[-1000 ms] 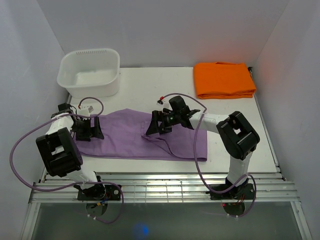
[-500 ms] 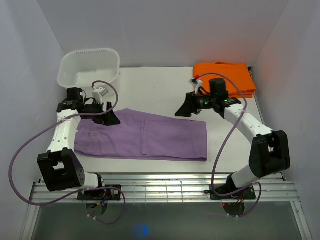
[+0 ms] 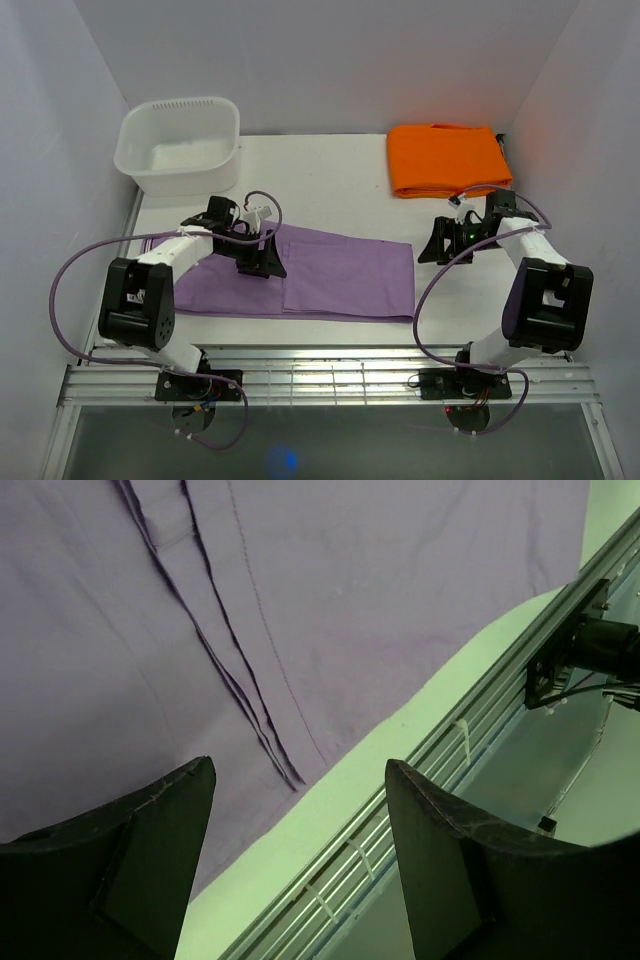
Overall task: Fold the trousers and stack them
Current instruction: Fold the trousers
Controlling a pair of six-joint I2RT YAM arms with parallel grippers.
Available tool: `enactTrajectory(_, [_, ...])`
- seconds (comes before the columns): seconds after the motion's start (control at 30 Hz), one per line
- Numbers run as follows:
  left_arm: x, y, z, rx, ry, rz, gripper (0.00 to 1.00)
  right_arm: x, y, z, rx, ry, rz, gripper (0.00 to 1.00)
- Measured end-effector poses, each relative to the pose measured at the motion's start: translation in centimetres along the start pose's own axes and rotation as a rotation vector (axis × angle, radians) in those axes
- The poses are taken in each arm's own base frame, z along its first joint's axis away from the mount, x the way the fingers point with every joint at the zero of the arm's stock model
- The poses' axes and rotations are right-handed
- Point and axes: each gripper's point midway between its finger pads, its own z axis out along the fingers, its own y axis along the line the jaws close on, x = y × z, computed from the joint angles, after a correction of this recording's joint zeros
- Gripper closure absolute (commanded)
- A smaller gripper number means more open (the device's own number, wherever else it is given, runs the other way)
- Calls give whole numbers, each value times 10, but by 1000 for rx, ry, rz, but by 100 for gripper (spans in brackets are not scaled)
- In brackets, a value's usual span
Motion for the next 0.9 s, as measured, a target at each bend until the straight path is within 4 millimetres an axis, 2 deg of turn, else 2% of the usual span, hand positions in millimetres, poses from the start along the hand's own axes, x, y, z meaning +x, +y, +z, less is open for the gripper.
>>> enactTrajectory(0.17, [9, 14, 26, -19, 67, -69, 24, 27, -11, 12, -11, 91, 70, 20])
enactTrajectory(0.4, [9, 14, 46, -10, 99, -86, 27, 30, -14, 13, -9, 100, 78, 19])
enactTrajectory(0.53, [5, 8, 55, 12, 114, -92, 32, 31, -14, 13, -8, 101, 77, 20])
enactTrajectory(0.63, [0, 7, 61, 21, 116, -95, 42, 34, -15, 14, -7, 106, 79, 20])
enactTrajectory(0.67, [-1, 8, 63, 22, 117, -98, 48, 35, -15, 15, -7, 109, 81, 19])
enactTrajectory(0.77, [-2, 9, 64, 21, 119, -105, 57, 38, -15, 15, -7, 113, 82, 20])
enactTrajectory(0.8, [-2, 9, 64, 20, 119, -107, 64, 38, -15, 15, -7, 114, 82, 19])
enactTrajectory(0.87, [-2, 10, 64, 18, 119, -106, 71, 39, -16, 16, -7, 115, 81, 19])
enactTrajectory(0.9, [-2, 10, 64, 16, 120, -101, 79, 39, -16, 16, -6, 116, 80, 19])
